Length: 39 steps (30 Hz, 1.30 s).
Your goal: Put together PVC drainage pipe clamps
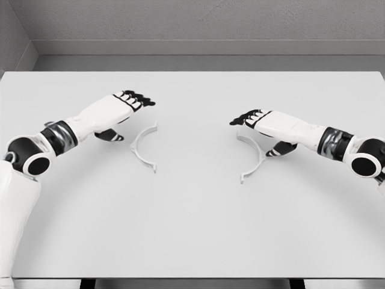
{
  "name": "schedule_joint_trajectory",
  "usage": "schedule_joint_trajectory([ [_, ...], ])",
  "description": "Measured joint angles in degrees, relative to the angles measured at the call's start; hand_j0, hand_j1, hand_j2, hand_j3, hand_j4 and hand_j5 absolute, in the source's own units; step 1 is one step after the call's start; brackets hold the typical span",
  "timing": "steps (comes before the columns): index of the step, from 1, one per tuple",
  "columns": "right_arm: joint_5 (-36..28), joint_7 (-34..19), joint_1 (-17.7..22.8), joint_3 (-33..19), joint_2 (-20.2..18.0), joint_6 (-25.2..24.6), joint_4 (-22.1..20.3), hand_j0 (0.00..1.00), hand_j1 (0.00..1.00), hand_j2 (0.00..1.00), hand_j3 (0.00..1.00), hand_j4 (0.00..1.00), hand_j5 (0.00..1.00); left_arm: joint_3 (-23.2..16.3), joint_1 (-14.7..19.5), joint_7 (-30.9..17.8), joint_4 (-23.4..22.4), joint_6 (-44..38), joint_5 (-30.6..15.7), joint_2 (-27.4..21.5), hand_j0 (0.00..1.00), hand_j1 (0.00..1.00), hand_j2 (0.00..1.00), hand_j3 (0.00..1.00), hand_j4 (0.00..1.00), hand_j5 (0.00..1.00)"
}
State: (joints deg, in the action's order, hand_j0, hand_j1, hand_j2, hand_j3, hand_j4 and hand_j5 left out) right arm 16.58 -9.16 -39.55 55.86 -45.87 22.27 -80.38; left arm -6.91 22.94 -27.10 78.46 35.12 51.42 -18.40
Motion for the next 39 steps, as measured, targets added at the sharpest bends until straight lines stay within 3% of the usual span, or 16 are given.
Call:
schedule_joint_trajectory([
  [34, 0.1, 0.0, 0.1, 1.0, 0.7, -1.3, -1.2, 1.0, 1.0, 1.0, 1.0, 1.0, 1.0, -2.3, 0.1, 0.0, 0.3, 0.0, 4.8, 8.1, 1.0, 1.0, 1.0, 1.0, 1.0, 1.0],
  [39, 0.1, 0.0, 0.1, 1.4, 0.7, -2.0, -2.9, 1.0, 1.0, 1.0, 1.0, 1.0, 1.0, -2.0, 2.5, 0.0, -0.6, 0.0, 4.8, 8.1, 1.0, 1.0, 1.0, 1.0, 1.0, 1.0],
])
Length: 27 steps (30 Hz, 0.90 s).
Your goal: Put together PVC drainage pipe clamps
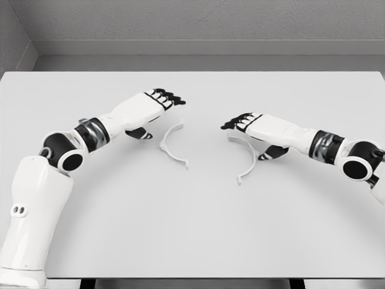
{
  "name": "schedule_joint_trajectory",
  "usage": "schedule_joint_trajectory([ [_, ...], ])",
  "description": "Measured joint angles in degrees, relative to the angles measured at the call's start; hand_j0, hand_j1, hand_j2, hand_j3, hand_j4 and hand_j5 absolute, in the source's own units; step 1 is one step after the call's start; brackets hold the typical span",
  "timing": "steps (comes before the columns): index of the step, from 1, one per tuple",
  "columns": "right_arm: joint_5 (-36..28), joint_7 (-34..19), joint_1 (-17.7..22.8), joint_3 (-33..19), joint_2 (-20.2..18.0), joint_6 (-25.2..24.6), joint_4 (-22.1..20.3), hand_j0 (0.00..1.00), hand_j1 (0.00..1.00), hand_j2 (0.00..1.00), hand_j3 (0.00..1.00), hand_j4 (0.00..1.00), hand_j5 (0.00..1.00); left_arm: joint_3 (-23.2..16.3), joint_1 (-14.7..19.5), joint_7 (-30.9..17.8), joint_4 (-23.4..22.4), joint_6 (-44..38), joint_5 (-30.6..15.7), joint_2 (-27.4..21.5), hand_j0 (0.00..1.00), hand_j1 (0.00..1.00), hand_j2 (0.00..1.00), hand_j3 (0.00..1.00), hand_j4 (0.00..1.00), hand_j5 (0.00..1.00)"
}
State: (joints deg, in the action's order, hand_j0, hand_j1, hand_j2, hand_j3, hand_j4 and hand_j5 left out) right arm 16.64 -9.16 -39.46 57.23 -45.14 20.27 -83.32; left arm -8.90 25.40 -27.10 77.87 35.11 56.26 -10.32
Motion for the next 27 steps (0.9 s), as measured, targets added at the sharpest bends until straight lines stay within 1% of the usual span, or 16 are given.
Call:
schedule_joint_trajectory([
  [5, 0.0, 0.0, 0.0, 0.6, 0.0, -0.7, -1.7, 1.0, 1.0, 1.0, 1.0, 1.0, 1.0, -0.8, 3.5, 0.0, -3.1, 0.0, 0.4, 0.1, 1.0, 1.0, 1.0, 1.0, 1.0, 1.0],
  [8, 0.0, 0.0, 0.0, 0.9, 0.0, -0.9, -2.2, 1.0, 1.0, 1.0, 1.0, 1.0, 1.0, -1.4, 4.1, 0.0, -5.2, 0.0, 0.9, 0.6, 1.0, 1.0, 1.0, 1.0, 1.0, 1.0],
  [9, 0.0, 0.0, 0.0, 0.9, 0.1, -1.0, -2.3, 1.0, 1.0, 1.0, 1.0, 1.0, 1.0, -2.0, 4.9, 0.0, -5.6, 0.0, 1.1, 0.8, 1.0, 1.0, 1.0, 1.0, 1.0, 1.0],
  [14, 0.0, 0.1, -0.2, 1.0, 0.2, -1.3, -2.5, 1.0, 1.0, 1.0, 1.0, 1.0, 1.0, -3.7, 5.1, 0.1, -6.8, 0.0, 1.6, 1.9, 1.0, 1.0, 1.0, 1.0, 1.0, 1.0],
  [27, 0.0, 0.2, -0.4, 1.1, 1.3, -1.5, -2.2, 1.0, 1.0, 1.0, 1.0, 1.0, 1.0, -4.7, 5.0, 0.1, -6.8, 0.0, 2.6, 3.8, 1.0, 1.0, 1.0, 1.0, 1.0, 1.0],
])
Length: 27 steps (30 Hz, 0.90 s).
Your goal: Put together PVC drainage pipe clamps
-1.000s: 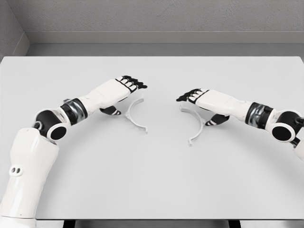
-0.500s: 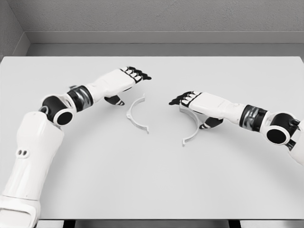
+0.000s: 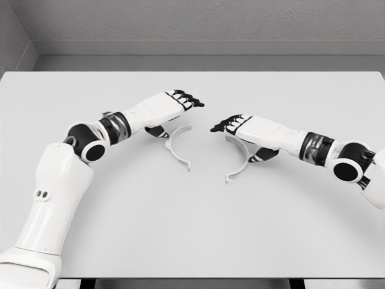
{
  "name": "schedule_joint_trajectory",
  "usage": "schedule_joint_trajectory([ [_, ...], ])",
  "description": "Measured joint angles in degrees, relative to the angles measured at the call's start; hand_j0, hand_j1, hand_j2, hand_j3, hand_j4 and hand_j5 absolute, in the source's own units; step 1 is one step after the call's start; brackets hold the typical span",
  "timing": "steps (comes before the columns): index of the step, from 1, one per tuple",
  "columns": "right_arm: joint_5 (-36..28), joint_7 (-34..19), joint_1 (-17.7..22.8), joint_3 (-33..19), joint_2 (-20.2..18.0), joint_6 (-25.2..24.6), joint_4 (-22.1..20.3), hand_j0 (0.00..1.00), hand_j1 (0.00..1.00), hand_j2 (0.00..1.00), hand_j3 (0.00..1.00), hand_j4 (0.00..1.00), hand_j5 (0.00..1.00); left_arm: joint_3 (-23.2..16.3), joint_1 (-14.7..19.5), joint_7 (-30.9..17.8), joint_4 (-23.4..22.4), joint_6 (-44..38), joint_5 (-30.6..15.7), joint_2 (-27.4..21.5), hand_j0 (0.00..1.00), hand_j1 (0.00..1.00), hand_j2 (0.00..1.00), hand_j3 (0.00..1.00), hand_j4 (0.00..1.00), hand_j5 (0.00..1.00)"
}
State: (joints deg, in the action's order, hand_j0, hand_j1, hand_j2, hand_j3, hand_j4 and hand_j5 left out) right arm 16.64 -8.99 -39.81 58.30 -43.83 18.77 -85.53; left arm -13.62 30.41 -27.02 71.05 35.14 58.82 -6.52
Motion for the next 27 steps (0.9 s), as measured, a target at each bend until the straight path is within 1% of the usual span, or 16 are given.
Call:
schedule_joint_trajectory([
  [9, 0.5, -0.1, -0.1, 0.0, 1.2, 0.0, 0.3, 1.0, 1.0, 1.0, 1.0, 1.0, 1.0, -1.3, -0.5, 0.0, 1.3, 0.0, 0.0, 1.1, 1.0, 1.0, 1.0, 1.0, 1.0, 1.0],
  [13, 0.5, -0.1, -0.2, 0.0, 1.5, 0.0, 0.3, 1.0, 1.0, 1.0, 1.0, 1.0, 1.0, -1.5, -1.0, 0.0, 2.0, 0.0, 0.0, 1.4, 1.0, 1.0, 1.0, 1.0, 1.0, 1.0],
  [16, 0.5, -0.1, -0.3, 0.0, 1.8, 0.0, 0.4, 1.0, 1.0, 1.0, 1.0, 1.0, 1.0, -1.5, -2.0, 0.1, 3.1, 0.0, 0.0, 1.8, 1.0, 1.0, 1.0, 1.0, 1.0, 1.0],
  [22, 0.5, -0.1, -0.2, 0.0, 2.3, 0.0, 0.5, 1.0, 1.0, 1.0, 1.0, 1.0, 1.0, -1.7, -2.0, 0.0, 4.2, 0.0, 0.0, 2.0, 1.0, 1.0, 1.0, 1.0, 1.0, 1.0],
  [24, 0.6, -0.1, 0.1, -0.1, 1.8, 0.3, 0.3, 1.0, 1.0, 1.0, 1.0, 1.0, 1.0, -1.4, -1.3, 0.0, 4.2, 0.0, -0.2, 1.7, 1.0, 1.0, 1.0, 1.0, 1.0, 1.0],
  [27, 0.7, -0.1, 0.7, -0.3, -1.2, 1.8, -1.2, 1.0, 1.0, 1.0, 1.0, 1.0, 1.0, -0.4, -1.3, 0.0, 4.0, 0.0, -0.2, 1.2, 1.0, 1.0, 1.0, 1.0, 1.0, 1.0],
])
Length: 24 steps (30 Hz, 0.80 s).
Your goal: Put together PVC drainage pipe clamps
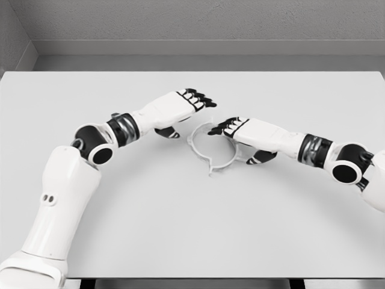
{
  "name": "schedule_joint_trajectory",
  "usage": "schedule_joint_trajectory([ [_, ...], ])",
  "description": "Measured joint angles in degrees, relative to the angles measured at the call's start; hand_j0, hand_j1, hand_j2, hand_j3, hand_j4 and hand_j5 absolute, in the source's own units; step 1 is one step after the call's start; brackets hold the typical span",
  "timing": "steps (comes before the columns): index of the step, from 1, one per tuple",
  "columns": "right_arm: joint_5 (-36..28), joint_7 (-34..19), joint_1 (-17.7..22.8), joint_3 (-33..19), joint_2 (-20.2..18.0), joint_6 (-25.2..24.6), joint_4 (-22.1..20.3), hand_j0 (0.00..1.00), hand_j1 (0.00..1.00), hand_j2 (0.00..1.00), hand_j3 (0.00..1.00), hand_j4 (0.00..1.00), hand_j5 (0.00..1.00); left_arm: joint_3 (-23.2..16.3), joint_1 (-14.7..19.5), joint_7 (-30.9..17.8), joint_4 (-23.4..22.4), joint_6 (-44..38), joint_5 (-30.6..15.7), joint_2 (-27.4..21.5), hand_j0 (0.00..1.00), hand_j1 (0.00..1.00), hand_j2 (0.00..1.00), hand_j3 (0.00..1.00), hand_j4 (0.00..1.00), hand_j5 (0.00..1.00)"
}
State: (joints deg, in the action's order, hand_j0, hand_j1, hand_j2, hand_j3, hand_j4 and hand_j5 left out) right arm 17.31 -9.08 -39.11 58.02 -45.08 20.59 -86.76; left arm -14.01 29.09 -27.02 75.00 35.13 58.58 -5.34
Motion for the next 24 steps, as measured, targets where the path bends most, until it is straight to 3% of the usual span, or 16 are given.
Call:
schedule_joint_trajectory([
  [6, -0.3, 0.2, 2.1, -2.5, -11.4, 5.3, -4.9, 1.0, 1.0, 1.0, 1.0, 1.0, 1.0, 0.9, 0.6, 0.0, -0.6, 0.0, 0.1, -0.8, 1.0, 1.0, 1.0, 1.0, 1.0, 1.0],
  [8, -0.5, 1.1, 2.2, -2.9, -14.5, 6.4, -5.4, 1.0, 1.0, 1.0, 1.0, 1.0, 1.0, 0.3, 4.3, 0.0, -2.4, -0.1, 0.0, -0.5, 1.0, 1.0, 1.0, 1.0, 1.0, 1.0],
  [10, -0.6, 1.8, 2.2, -3.1, -16.8, 7.0, -5.5, 1.0, 1.0, 1.0, 1.0, 1.0, 1.0, -0.2, 5.6, 0.0, -4.6, 0.0, 0.1, 0.1, 1.0, 1.0, 1.0, 1.0, 1.0, 1.0],
  [15, -2.3, 4.9, 2.2, -3.2, -21.7, 8.3, -5.1, 1.0, 1.0, 1.0, 1.0, 1.0, 1.0, -1.0, 10.2, 0.0, -10.6, 0.0, 0.1, 2.2, 1.0, 1.0, 1.0, 1.0, 1.0, 1.0],
  [17, -4.1, 5.9, 2.2, -3.3, -23.2, 10.0, -3.8, 1.0, 1.0, 1.0, 1.0, 1.0, 1.0, -1.1, 10.2, 0.0, -12.8, 0.0, 0.1, 3.5, 1.0, 1.0, 1.0, 1.0, 1.0, 1.0],
  [24, -5.8, 8.5, 2.1, -3.2, -26.4, 12.1, -1.8, 1.0, 1.0, 1.0, 1.0, 1.0, 1.0, -2.7, 13.4, 0.2, -15.1, 0.0, 0.0, 5.2, 1.0, 1.0, 1.0, 1.0, 1.0, 1.0],
])
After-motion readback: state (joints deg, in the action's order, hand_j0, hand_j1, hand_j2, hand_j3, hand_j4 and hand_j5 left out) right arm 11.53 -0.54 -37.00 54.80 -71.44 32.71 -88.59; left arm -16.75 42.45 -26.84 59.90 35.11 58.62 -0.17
